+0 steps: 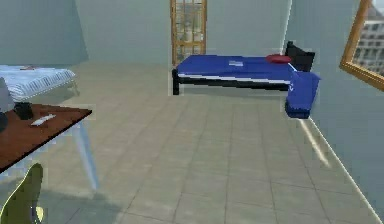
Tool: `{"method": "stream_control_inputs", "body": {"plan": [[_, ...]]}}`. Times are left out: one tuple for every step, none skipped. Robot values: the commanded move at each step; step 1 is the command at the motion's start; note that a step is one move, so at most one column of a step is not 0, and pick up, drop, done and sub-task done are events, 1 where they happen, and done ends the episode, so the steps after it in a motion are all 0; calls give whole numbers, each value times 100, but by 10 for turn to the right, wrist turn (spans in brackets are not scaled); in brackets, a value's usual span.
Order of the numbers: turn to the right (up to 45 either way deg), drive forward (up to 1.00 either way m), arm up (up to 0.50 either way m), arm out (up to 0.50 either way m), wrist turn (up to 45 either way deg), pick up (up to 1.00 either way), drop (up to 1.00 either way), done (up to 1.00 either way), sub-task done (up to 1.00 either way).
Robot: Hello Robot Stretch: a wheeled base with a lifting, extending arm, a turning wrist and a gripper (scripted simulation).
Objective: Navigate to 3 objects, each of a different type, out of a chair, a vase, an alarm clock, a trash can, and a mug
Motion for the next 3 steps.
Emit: {"method": "stream_control_inputs", "body": {"plan": [[0,50,0,0,0,0,0,0,0],[-450,0,0,0,0,0,0,0,0],[-180,0,0,0,0,0,0,0,0]]}}
